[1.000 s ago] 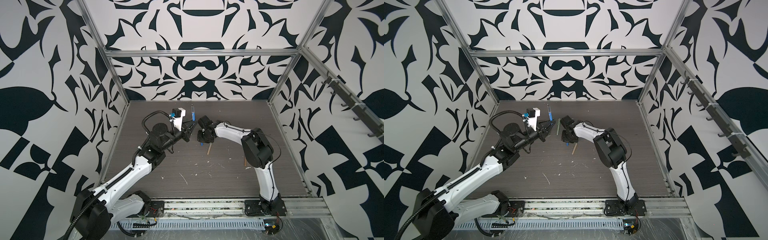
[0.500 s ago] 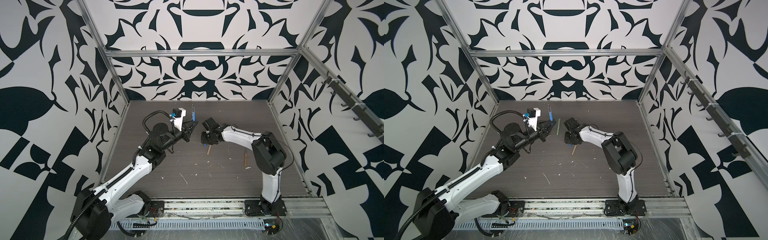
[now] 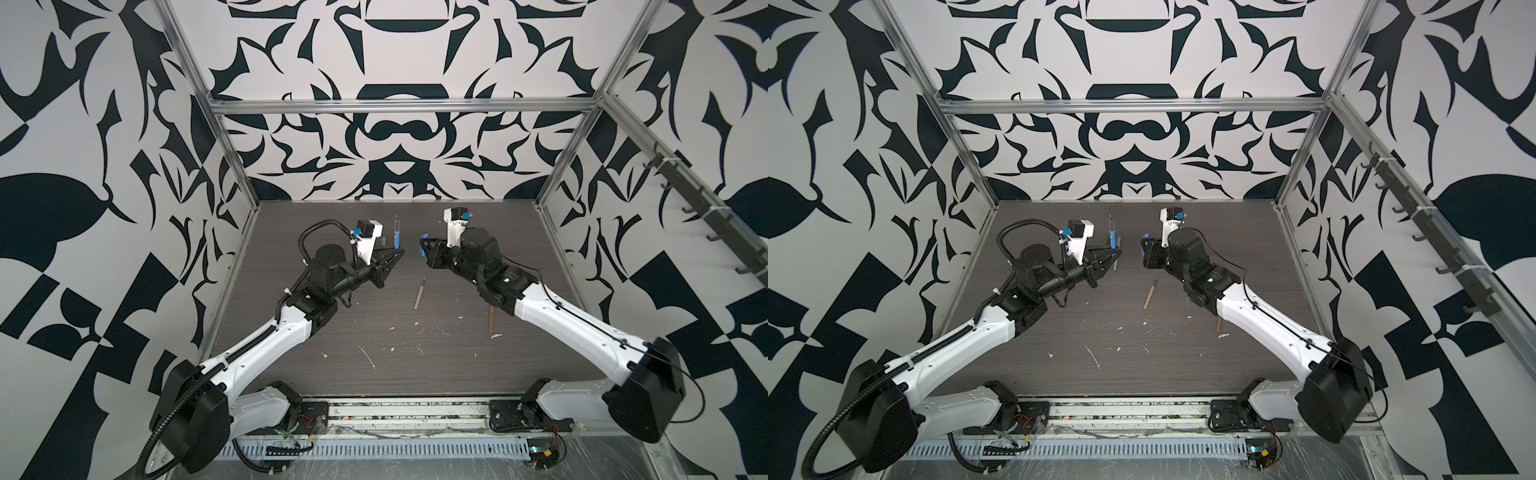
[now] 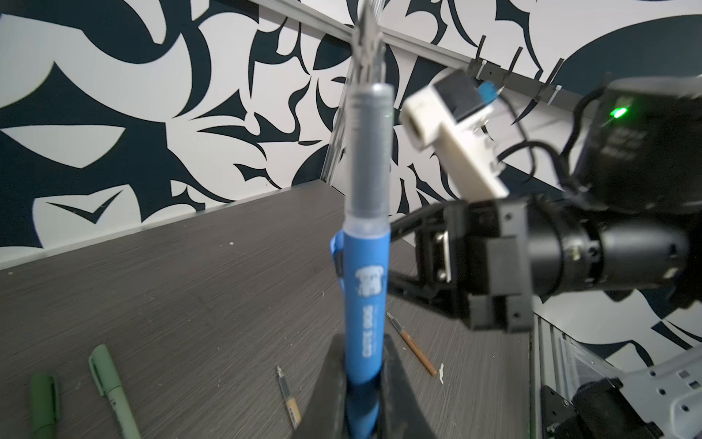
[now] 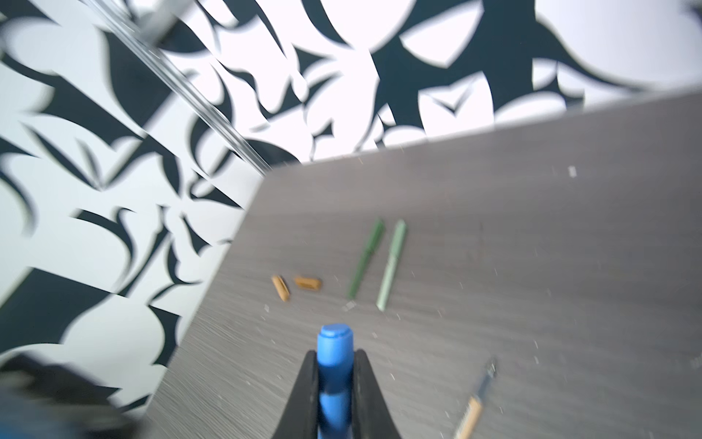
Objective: Insert the pens into the pen caps
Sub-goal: 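Raise the blue cap with the right gripper above the upright blue pen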
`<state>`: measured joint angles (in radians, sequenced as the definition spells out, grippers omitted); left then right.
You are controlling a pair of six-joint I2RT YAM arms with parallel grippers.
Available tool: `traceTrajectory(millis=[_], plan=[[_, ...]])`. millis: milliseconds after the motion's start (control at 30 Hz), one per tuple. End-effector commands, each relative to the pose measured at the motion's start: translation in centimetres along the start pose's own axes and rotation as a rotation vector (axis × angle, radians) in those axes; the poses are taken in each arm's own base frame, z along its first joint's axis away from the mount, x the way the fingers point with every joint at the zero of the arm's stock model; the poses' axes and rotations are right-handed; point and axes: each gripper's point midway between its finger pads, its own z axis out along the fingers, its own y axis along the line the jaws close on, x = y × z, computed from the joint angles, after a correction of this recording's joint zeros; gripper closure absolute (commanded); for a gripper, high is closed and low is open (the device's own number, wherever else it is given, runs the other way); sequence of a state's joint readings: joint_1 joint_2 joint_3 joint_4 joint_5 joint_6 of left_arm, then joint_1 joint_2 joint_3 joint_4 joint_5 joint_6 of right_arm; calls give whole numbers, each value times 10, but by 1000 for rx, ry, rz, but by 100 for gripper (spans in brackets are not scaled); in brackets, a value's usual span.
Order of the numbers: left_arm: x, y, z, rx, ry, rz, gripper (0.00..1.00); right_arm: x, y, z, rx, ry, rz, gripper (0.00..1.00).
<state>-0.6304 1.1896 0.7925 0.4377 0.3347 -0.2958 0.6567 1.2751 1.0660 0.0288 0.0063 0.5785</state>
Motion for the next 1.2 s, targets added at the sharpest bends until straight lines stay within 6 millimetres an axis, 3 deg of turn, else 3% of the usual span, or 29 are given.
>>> traceTrajectory(millis=[0, 300, 467, 667, 1167], plan=[[-11, -14, 3, 57, -22, 25, 95, -57, 49, -26, -150, -173, -70, 89], [2, -25, 11, 102, 30, 32, 95, -104, 102, -54, -280, -329, -154, 90], [9, -32, 15, 125, 56, 28, 95, -109, 114, -51, -290, -350, -180, 91], [8, -35, 14, 128, 56, 36, 95, -108, 119, -53, -292, -362, -203, 92], [5, -36, 12, 123, 46, 43, 95, -93, 103, -52, -240, -325, -215, 93]])
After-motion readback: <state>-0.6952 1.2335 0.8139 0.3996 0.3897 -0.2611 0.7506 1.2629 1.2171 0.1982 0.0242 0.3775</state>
